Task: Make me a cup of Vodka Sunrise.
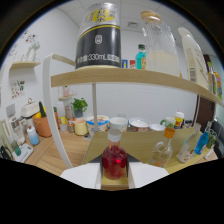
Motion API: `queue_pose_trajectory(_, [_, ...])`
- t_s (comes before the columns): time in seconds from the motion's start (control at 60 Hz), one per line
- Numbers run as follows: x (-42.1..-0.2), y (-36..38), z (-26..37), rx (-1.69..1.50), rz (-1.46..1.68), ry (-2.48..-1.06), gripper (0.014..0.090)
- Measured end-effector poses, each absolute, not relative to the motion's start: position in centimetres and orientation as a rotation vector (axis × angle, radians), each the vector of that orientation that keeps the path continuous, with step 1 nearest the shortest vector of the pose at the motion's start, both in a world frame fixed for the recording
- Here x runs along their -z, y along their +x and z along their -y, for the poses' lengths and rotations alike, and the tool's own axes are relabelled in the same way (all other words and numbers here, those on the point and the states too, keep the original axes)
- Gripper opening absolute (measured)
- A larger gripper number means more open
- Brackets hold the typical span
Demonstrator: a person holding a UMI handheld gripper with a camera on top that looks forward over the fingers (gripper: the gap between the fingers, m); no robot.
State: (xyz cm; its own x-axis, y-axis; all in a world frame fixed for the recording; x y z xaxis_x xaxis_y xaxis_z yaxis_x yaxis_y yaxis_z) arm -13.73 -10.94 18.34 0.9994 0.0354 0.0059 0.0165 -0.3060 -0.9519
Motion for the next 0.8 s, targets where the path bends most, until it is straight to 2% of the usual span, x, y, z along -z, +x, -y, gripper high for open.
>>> queue_pose_trajectory(0.317, [-18.9,-14.0,12.0,-0.042,0.086,-1.857,0.0343])
queue_pose_trajectory(0.583, [-21.1,-12.3,17.0,-0.073,0.091,-1.815,0.0343])
queue_pose_trajectory(0.683, [-20.4,-10.7,19.2,-0.067,0.077,-1.814,0.0342])
queue_pose_trajectory(0.8, [-17.8,-8.4,21.4,-0.074,0.032,-1.858,0.0341])
